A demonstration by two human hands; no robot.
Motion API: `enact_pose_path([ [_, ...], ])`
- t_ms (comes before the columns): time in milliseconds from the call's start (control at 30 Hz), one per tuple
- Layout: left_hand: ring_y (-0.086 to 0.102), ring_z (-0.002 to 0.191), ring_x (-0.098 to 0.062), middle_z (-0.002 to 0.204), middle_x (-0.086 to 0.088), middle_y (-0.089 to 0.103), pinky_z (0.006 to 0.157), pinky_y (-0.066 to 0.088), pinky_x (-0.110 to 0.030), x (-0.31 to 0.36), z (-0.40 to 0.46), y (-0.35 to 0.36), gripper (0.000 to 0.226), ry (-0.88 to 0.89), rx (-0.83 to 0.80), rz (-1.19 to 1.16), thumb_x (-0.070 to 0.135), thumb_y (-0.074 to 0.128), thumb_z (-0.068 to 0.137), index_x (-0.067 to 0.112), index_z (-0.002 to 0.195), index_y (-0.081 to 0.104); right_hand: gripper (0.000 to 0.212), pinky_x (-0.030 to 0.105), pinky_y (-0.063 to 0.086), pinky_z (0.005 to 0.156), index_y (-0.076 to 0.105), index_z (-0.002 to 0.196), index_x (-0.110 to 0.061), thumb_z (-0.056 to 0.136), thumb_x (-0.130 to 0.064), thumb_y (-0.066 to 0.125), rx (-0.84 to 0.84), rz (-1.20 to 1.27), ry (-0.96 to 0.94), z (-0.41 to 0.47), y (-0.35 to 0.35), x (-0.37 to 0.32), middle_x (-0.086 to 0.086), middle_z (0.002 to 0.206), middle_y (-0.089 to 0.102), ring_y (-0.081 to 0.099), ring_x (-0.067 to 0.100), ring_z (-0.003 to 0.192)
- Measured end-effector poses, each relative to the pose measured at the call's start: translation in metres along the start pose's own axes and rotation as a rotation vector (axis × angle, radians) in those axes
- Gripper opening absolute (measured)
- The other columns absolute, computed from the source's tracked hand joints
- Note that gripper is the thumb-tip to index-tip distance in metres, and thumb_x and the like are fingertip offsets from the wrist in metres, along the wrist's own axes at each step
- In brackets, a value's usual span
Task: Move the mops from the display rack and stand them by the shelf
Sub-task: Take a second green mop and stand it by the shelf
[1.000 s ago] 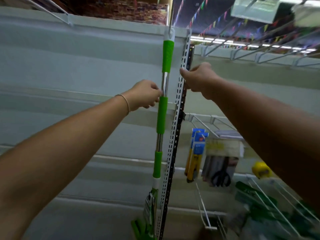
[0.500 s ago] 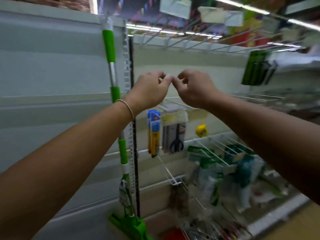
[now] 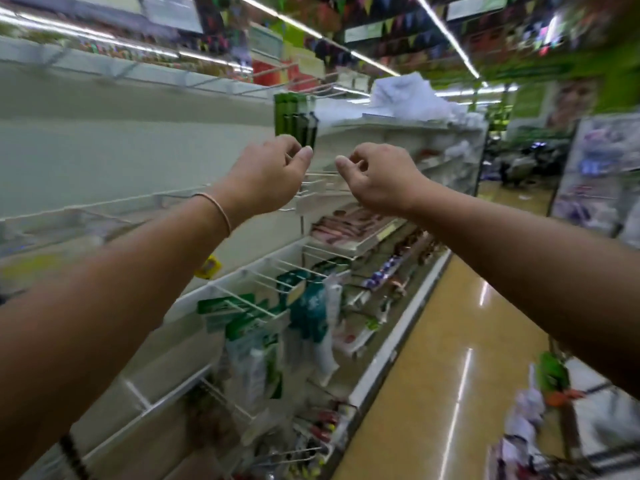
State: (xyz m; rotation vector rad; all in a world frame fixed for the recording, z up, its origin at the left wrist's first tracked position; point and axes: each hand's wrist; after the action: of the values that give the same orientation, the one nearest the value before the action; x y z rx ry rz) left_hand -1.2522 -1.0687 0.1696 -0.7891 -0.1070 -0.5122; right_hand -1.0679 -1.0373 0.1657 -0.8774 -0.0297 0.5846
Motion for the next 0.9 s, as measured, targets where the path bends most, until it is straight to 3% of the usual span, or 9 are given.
enact_pose_path([
  [100,0.05,0.071,-0.016,0.079,0.004,0.057,0.059,0.032,-0.029,0.028,0.029,0.057,0.03,0.036,-0.057,-0.007,0.043,0.039,0.1,0.02,0.102,0.059,0.05,0.036,0.047,0.089,0.067,0.115,-0.008,0.099,-0.05,0.044,0.01,-0.03,0.054,-0.001,-0.008,0.064,0.014,0.113,0.07,0.062,0.032,0.106],
  [300,0.058,0.093,-0.033,0.106,-0.016,0.066,0.077,0.047,-0.038,0.075,0.091,0.179,0.039,0.15,-0.177,0.06,0.041,0.04,0.099,0.01,0.111,0.06,0.047,0.036,0.046,0.085,0.067,0.109,-0.009,0.1,-0.049,0.044,-0.021,-0.069,0.187,0.002,-0.016,0.195,0.013,0.108,0.069,0.061,0.032,0.103],
  [467,0.054,0.083,-0.024,0.102,-0.011,0.065,0.07,0.041,-0.034,0.109,0.133,0.27,0.037,0.189,-0.256,0.027,0.043,0.038,0.099,0.013,0.107,0.059,0.047,0.039,0.049,0.084,0.065,0.109,-0.01,0.101,-0.05,0.041,-0.057,-0.062,0.294,0.001,-0.022,0.294,0.01,0.102,0.066,0.059,0.027,0.098],
  [633,0.054,0.085,-0.023,0.101,-0.01,0.064,0.071,0.041,-0.033,0.137,0.165,0.337,0.039,0.227,-0.322,-0.004,0.043,0.038,0.1,0.012,0.11,0.059,0.048,0.044,0.051,0.088,0.064,0.112,-0.01,0.1,-0.05,0.041,-0.072,-0.072,0.388,0.004,-0.018,0.366,0.011,0.106,0.065,0.059,0.029,0.101],
  [733,0.056,0.086,-0.024,0.101,-0.009,0.064,0.071,0.043,-0.035,0.145,0.184,0.371,0.04,0.24,-0.346,-0.033,0.044,0.037,0.1,0.012,0.111,0.059,0.047,0.038,0.05,0.082,0.064,0.111,-0.011,0.1,-0.051,0.042,-0.059,-0.083,0.414,0.012,-0.009,0.399,0.009,0.104,0.066,0.059,0.027,0.098],
  [900,0.058,0.095,-0.028,0.107,-0.013,0.064,0.083,0.049,-0.041,0.148,0.215,0.43,0.043,0.274,-0.38,-0.074,0.044,0.036,0.1,0.01,0.114,0.058,0.046,0.037,0.05,0.079,0.065,0.112,-0.012,0.099,-0.051,0.043,-0.059,-0.094,0.47,0.032,0.019,0.449,0.007,0.104,0.066,0.06,0.025,0.096],
])
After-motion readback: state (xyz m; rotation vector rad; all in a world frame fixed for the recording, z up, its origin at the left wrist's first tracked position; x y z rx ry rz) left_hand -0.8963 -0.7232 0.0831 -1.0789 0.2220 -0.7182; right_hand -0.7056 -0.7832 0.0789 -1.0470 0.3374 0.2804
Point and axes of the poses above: each hand's wrist, its own z-axis towards the middle knuckle, its own y-axis out of the palm, x = y × z
